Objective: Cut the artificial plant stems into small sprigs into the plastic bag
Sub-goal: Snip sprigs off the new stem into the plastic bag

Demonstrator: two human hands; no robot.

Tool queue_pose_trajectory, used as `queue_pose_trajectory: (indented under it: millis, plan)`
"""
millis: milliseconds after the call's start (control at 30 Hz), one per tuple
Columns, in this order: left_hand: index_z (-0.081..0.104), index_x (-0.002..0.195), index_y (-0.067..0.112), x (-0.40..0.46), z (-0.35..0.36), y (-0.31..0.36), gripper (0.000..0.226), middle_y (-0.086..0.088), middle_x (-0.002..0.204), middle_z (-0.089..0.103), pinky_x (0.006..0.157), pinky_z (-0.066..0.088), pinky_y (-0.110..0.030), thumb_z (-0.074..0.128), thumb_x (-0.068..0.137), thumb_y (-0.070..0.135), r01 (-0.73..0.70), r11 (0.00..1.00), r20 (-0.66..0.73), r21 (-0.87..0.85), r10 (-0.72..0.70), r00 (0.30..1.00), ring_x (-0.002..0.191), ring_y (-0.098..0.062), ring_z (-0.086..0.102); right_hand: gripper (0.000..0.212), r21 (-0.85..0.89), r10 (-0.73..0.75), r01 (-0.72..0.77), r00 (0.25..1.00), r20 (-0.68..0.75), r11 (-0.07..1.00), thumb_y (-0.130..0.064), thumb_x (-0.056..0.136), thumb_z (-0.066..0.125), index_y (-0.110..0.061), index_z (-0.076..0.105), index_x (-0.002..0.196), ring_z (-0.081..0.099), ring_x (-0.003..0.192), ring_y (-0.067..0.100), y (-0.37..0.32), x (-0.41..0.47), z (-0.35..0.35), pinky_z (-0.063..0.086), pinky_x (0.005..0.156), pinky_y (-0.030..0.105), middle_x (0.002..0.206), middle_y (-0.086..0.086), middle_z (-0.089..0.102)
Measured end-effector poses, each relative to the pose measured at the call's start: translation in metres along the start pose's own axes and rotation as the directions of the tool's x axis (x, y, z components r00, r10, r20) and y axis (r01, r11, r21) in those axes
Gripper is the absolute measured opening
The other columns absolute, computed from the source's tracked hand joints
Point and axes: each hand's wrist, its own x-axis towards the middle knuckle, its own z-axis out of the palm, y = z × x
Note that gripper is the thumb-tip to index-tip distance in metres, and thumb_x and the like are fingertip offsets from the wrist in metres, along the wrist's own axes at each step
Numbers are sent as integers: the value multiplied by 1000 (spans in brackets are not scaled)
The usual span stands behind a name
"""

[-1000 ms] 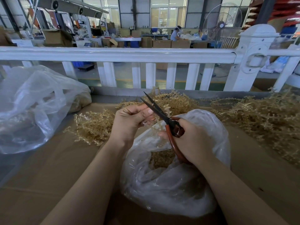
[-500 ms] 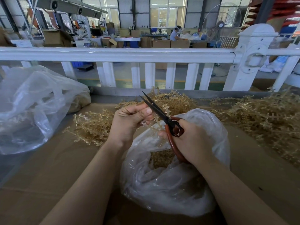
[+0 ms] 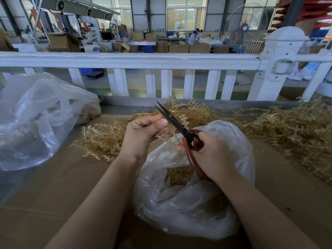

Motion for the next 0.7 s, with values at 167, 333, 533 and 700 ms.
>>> queue_pose_trajectory:
  millis: [167,333,533,700]
  plan:
    - [78,86,11,-1,1,-1,18,-8,80,75,72,58,-27,76,69,16,51,998,-17,26,-50,999,71,-14,69,69,110,25,-27,999,20,994,-93,61,49,-37,69,96,64,76,-2,-2,-3,-1,48,64,10,74,-16,69]
    - [76,86,9,-1,3,1,19,-5,75,73,73,56,-27,76,69,18,88,995,-36,44,-87,996,69,-12,68,52,311,155,-146,988,-5,939,-80,64,62,-29,68,74,64,66,-1,-7,0,-3,47,58,11,67,-17,68]
    - [80,75,17,-4,8,1,7,-3,71,72,68,58,-23,73,72,16,95,995,21,24,-96,995,66,-10,66,25,548,329,-350,934,140,760,-38,84,77,-14,73,78,57,50,9,-8,6,-12,46,50,18,55,-1,64]
    - [78,81,17,-4,12,1,12,-1,75,74,68,57,-25,73,73,23,141,989,48,31,-143,989,67,-10,69,16,595,312,-378,925,216,709,-20,90,74,-9,70,80,52,43,5,-10,8,-15,39,43,10,59,7,62]
